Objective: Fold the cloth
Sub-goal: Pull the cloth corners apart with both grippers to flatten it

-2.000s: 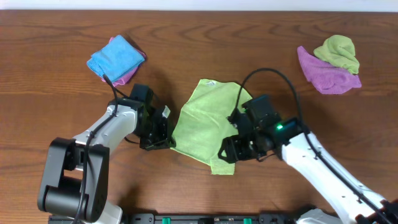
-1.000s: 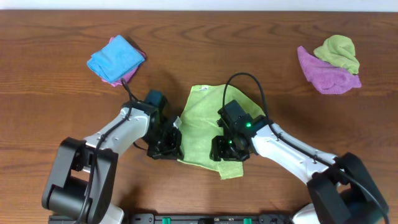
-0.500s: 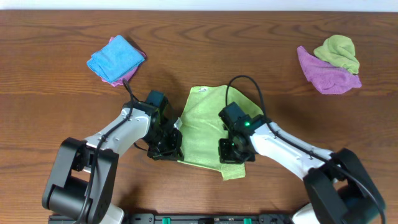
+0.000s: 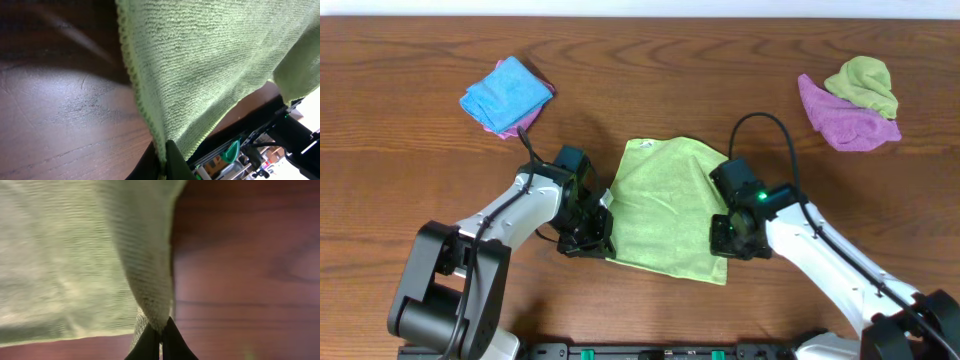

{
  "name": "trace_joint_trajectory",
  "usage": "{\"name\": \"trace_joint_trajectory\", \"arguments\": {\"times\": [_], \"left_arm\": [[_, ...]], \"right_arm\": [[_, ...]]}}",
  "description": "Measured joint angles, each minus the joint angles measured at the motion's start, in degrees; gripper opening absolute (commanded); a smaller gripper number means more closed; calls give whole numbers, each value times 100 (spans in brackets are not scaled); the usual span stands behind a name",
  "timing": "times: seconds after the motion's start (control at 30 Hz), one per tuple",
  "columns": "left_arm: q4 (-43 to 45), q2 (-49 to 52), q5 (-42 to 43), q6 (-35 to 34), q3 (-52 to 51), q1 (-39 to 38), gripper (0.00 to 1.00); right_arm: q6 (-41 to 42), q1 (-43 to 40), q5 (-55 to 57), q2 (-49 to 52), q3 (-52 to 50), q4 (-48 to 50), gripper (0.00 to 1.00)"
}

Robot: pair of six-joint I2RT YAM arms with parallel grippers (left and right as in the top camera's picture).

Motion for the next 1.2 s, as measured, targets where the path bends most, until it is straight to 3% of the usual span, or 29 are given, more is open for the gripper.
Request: {"name": "trace_joint_trajectory", "arguments": {"times": [0.2, 0.6, 0.73, 1.07, 1.13, 1.2], "left_arm": [[0, 0, 0, 0, 0, 0, 6], [0, 0, 0, 0, 0, 0, 6], [0, 0, 0, 0, 0, 0, 6], [0, 0, 0, 0, 0, 0, 6], [2, 0, 0, 0, 0, 0, 6], [2, 0, 0, 0, 0, -2, 6]], "right_arm": [[0, -278, 461, 0, 0, -313, 13], [-85, -955, 872, 0, 0, -820, 57], [-481, -1071, 286, -31, 0, -828, 64], [-1255, -1082, -903, -57, -841, -358, 59], [-1303, -1082, -1045, -57, -1064, -173, 48], [-1342, -1082, -1141, -57, -1163, -55, 29]]}}
